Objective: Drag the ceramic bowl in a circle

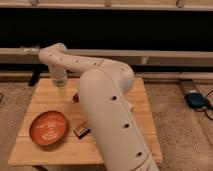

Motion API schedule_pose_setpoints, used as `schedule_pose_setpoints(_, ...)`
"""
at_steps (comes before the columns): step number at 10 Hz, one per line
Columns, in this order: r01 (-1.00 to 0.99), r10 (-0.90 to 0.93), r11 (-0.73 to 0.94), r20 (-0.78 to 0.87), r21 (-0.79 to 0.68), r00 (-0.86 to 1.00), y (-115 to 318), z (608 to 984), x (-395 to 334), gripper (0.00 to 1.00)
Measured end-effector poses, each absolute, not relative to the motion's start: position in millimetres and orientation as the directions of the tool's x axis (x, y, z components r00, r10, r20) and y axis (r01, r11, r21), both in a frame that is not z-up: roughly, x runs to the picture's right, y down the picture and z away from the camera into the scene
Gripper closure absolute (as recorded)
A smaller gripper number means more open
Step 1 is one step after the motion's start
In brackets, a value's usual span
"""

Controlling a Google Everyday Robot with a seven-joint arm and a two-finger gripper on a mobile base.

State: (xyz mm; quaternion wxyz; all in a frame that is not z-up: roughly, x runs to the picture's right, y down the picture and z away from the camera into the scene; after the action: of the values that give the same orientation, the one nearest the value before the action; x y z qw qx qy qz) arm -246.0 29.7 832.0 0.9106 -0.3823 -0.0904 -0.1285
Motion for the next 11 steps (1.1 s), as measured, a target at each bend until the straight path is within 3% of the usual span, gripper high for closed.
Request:
schedule_pose_setpoints(8, 0.303, -0.166, 0.675, 0.261, -0.673, 0.951, 30, 832, -246, 0.26)
schedule_pose_setpoints(11, 0.269, -0.174, 0.711, 0.208, -0.649, 0.963, 41, 817, -257, 0.26)
